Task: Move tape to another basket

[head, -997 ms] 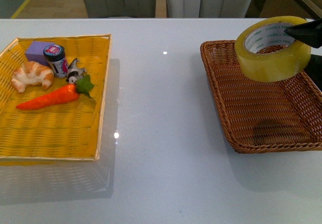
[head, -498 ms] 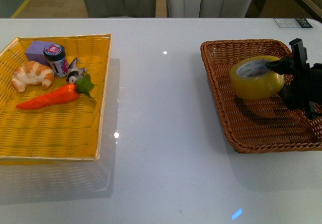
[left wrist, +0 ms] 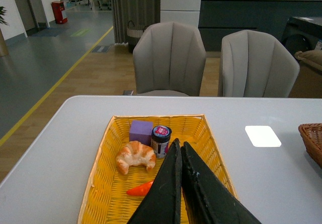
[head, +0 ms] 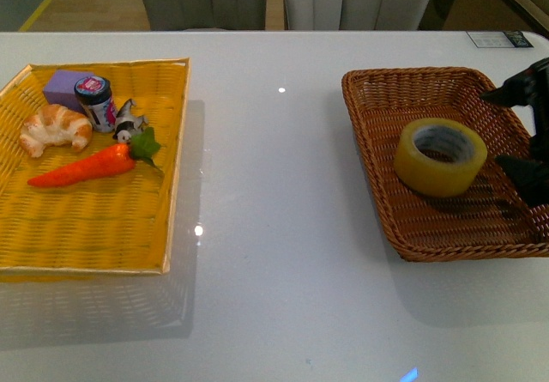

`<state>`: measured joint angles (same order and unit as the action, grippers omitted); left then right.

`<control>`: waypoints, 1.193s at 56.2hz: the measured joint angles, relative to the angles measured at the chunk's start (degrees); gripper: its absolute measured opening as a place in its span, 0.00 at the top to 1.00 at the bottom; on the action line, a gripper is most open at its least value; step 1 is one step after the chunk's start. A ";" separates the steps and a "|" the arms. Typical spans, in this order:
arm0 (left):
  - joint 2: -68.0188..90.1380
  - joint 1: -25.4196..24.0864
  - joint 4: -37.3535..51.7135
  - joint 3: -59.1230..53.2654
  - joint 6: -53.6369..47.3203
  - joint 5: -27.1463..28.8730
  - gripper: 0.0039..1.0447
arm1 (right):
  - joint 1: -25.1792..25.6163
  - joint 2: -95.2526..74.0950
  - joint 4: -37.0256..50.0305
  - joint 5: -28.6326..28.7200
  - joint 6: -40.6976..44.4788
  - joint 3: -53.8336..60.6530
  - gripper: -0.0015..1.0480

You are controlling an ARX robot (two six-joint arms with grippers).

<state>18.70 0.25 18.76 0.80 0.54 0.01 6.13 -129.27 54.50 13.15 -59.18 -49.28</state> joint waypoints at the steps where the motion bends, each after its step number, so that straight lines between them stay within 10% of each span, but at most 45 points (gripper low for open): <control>1: -0.44 0.00 -0.44 0.00 0.00 0.00 0.99 | 0.28 1.25 0.17 0.02 0.07 0.68 0.09; 28: -9.90 0.00 -10.08 0.00 -0.02 0.00 0.99 | 1.97 50.49 -8.17 1.81 14.16 28.50 0.09; 42: -17.79 0.00 -18.75 0.02 -0.04 0.02 0.99 | 0.55 74.07 -7.96 -6.60 52.33 40.74 0.51; 55: -17.84 0.00 -18.78 0.02 -0.04 -0.02 0.99 | -4.96 84.17 -14.19 -12.74 57.94 45.16 0.98; 67: -17.84 0.00 -18.78 0.02 -0.07 -0.02 0.99 | -5.99 93.44 -19.58 -13.09 58.82 47.95 0.98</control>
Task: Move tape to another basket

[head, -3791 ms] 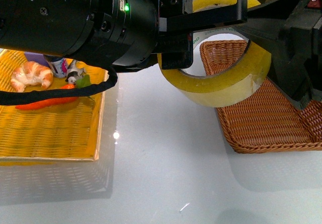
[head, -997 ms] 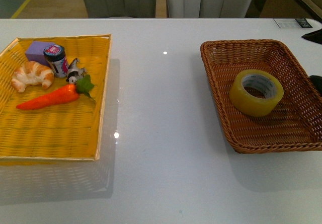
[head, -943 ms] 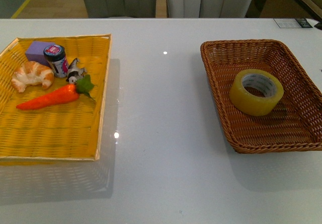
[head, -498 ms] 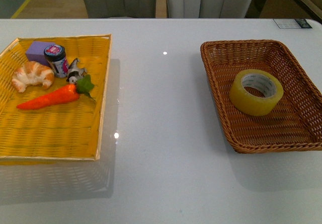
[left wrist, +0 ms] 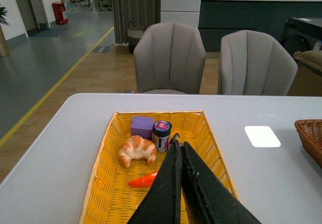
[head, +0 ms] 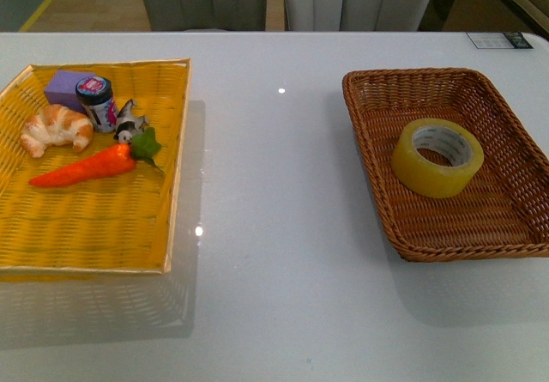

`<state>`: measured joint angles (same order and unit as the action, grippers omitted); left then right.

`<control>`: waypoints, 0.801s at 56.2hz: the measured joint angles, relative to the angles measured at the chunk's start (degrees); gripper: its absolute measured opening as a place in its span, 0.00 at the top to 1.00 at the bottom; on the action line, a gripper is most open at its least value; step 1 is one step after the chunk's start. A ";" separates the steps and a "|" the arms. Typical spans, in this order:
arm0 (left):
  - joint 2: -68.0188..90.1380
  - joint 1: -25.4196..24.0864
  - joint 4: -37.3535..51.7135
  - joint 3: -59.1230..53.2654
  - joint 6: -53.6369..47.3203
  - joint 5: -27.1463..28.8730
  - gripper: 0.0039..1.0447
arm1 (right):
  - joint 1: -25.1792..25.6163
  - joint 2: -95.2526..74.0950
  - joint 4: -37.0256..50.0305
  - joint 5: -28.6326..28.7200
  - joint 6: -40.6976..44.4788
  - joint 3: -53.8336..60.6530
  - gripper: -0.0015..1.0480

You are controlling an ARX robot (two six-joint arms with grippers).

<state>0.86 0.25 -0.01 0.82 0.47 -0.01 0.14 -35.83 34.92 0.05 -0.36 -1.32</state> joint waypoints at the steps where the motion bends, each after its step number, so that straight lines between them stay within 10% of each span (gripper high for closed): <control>1: 0.00 0.00 0.00 0.00 0.00 0.00 0.99 | 0.00 0.79 -0.70 -0.07 -0.02 0.00 0.98; 45: 0.00 0.00 0.00 0.00 0.00 0.00 0.99 | -0.02 22.27 -21.31 -0.04 0.00 0.02 0.98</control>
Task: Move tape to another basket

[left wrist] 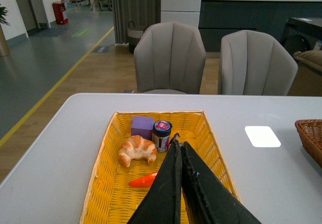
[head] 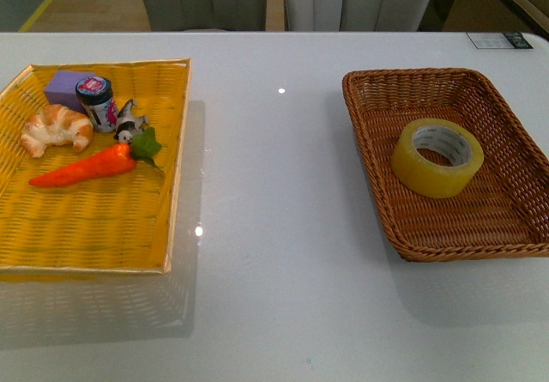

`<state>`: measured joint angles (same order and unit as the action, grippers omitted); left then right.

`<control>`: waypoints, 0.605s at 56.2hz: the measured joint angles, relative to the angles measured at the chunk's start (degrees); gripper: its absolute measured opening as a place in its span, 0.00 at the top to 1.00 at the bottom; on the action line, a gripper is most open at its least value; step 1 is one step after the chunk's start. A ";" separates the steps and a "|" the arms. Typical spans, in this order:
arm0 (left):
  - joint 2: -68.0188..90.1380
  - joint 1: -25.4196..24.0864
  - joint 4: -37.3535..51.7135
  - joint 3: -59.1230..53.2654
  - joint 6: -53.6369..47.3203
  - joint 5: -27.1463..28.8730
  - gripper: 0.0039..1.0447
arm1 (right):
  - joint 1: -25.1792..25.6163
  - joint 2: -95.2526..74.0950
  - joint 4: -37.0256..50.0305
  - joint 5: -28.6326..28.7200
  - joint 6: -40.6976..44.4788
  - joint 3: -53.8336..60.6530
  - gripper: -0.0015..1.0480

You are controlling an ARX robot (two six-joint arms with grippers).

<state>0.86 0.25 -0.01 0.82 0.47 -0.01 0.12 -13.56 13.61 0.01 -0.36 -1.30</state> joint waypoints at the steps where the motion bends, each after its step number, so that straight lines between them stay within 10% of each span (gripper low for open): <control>1: 0.00 0.00 0.00 0.00 0.00 0.00 0.99 | 0.00 0.33 -0.33 0.00 0.00 0.00 0.98; 34: 0.00 0.00 0.00 0.00 0.00 0.00 0.99 | -0.02 13.16 -13.49 -0.02 0.02 -0.02 0.98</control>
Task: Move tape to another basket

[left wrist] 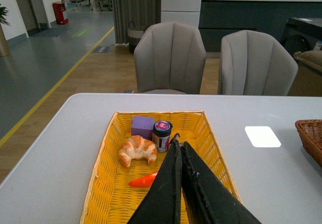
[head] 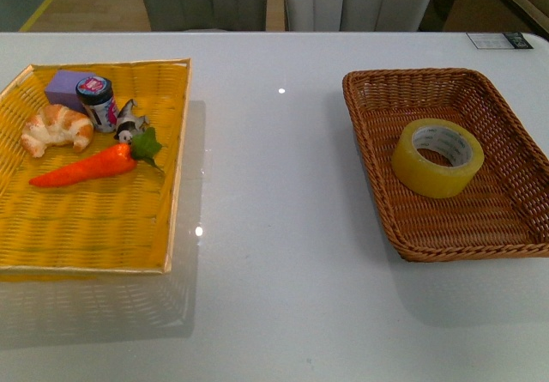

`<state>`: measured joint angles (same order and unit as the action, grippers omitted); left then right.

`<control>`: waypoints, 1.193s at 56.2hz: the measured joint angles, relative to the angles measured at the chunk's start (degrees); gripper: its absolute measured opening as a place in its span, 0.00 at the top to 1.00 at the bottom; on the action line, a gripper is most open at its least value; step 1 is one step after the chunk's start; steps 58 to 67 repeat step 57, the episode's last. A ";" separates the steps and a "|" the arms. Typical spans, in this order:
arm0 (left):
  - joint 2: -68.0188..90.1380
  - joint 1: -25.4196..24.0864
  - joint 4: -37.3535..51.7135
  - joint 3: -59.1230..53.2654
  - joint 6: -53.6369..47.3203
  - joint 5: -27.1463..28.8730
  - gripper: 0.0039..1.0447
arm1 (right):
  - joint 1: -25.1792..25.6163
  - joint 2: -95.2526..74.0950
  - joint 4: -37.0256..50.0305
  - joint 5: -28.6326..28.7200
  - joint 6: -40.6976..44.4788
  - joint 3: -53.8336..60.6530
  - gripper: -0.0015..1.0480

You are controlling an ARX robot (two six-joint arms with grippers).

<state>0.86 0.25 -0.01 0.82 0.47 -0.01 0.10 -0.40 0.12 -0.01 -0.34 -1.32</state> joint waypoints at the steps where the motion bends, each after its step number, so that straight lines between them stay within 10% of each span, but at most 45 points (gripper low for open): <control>1: 0.00 0.00 0.00 0.00 0.00 0.00 0.99 | 0.00 0.00 0.00 -0.02 0.00 0.00 0.98; 13: 0.00 0.00 0.00 0.00 0.04 0.00 0.97 | 0.00 0.04 -0.02 0.00 0.09 0.00 0.81; 35: 0.00 0.00 0.00 0.00 0.00 0.00 0.22 | 0.00 0.04 -0.02 0.00 0.07 0.00 0.08; 40: 0.00 0.00 0.00 0.00 -0.09 0.00 0.07 | 0.00 0.04 -0.02 0.00 0.09 0.02 0.09; 67: 0.00 0.00 0.00 0.00 -0.09 0.00 0.08 | 0.00 0.04 -0.02 0.00 0.09 0.02 0.09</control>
